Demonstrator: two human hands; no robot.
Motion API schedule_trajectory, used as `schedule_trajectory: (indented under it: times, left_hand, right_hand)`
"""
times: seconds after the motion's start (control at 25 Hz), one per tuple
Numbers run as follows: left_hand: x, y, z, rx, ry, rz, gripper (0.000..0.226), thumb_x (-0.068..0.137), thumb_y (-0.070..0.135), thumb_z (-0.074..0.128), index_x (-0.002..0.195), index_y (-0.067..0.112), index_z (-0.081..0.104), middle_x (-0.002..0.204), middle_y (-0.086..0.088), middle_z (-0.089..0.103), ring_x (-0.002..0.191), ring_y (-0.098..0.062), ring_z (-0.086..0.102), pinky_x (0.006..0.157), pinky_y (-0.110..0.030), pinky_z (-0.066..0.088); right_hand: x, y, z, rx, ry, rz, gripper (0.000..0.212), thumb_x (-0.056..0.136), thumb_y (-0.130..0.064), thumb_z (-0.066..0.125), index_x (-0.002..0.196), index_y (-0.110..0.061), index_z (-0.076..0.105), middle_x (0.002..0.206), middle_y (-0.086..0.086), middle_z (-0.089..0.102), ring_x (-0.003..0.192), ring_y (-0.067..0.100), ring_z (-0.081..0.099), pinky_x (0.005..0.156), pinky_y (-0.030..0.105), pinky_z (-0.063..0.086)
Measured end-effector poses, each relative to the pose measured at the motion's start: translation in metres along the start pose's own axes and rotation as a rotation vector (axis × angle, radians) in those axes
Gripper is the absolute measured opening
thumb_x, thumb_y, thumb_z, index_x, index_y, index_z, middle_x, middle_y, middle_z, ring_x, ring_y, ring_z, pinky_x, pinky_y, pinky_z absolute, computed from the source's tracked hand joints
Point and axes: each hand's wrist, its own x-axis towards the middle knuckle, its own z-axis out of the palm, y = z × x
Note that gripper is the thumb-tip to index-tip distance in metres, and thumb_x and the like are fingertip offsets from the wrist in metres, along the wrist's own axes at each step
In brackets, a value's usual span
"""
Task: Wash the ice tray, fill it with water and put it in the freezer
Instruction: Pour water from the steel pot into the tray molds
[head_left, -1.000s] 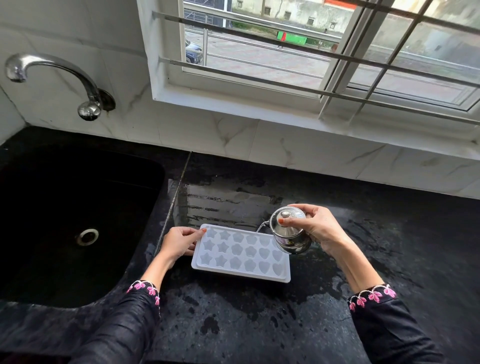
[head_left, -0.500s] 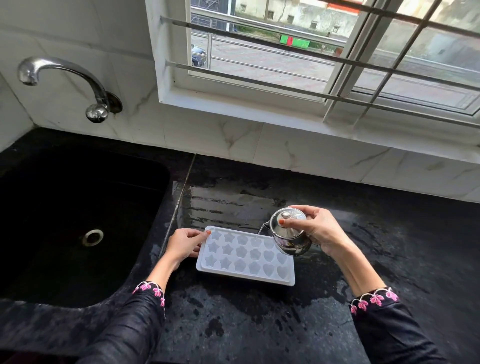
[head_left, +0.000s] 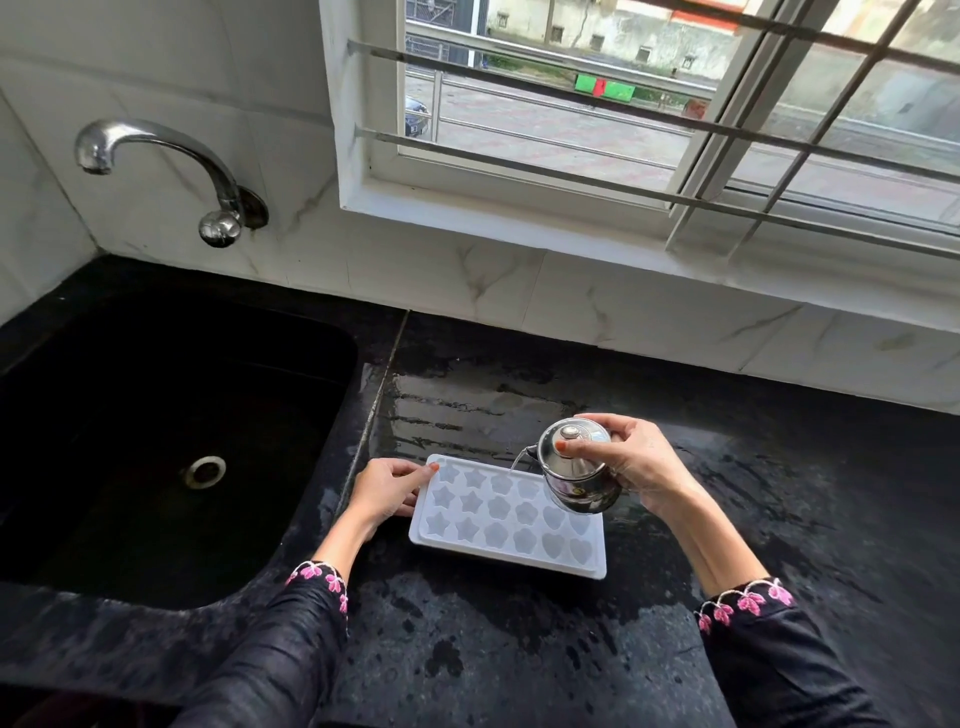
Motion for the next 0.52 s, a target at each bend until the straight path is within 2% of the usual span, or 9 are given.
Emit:
schedule_trajectory:
  times: [0.52]
  left_hand:
    - [0.0032, -0.0028, -0.0003, 0.002, -0.002, -0.001, 0.025, 0.084, 0.032, 0.075, 0.087, 0.007, 0.076, 0.087, -0.013, 0.077, 0.075, -0.025, 0.071, 0.056, -0.029, 0.057]
  right_hand:
    - [0.0031, -0.0013, 0.0023, -0.040, 0.007, -0.019, 0.070, 0.035, -0.042, 0.093, 0.099, -0.020, 0.076, 0.094, 0.007, 0.078, 0.089, 0.022, 0.072, 0.086, 0.036, 0.056]
